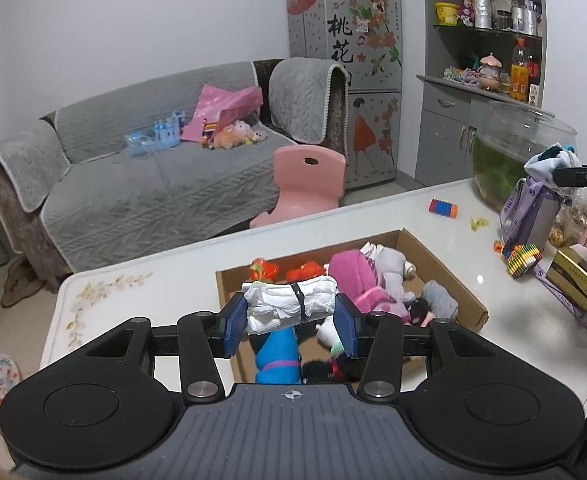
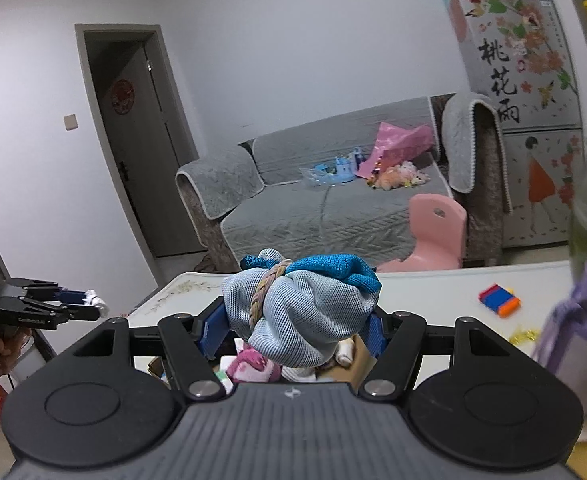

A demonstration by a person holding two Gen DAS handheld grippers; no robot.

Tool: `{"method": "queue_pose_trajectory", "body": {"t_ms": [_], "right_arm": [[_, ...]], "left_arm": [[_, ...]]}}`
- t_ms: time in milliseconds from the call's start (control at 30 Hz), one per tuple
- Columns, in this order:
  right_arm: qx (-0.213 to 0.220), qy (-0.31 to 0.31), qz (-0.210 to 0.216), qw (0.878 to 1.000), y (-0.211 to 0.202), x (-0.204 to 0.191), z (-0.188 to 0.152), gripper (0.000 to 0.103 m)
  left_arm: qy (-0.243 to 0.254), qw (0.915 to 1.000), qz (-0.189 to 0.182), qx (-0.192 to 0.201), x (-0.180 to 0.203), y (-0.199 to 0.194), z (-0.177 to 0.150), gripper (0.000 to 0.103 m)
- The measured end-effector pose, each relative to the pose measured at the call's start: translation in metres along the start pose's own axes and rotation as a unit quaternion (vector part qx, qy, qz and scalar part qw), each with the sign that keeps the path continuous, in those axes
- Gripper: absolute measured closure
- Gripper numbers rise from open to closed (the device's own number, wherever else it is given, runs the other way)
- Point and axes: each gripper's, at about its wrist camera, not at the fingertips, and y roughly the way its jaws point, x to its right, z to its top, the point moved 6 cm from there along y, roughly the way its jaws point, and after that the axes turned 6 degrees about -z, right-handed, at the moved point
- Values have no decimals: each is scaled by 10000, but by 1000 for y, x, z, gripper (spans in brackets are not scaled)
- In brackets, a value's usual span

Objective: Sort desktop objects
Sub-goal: 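Carry both held socks down into the cardboard box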

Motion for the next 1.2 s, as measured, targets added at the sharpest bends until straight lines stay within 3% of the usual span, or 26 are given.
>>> {"method": "queue_pose_trajectory", "body": {"t_ms": [500, 1200], "right_arm": [[-375, 135, 344, 9986, 45, -6, 0, 40], [-1197, 115, 218, 9925, 100, -8, -33, 40]], "left_arm": [[75, 9994, -222, -266, 6, 68, 25, 50], [-249, 9958, -362, -807, -7, 155, 0, 49]]}}
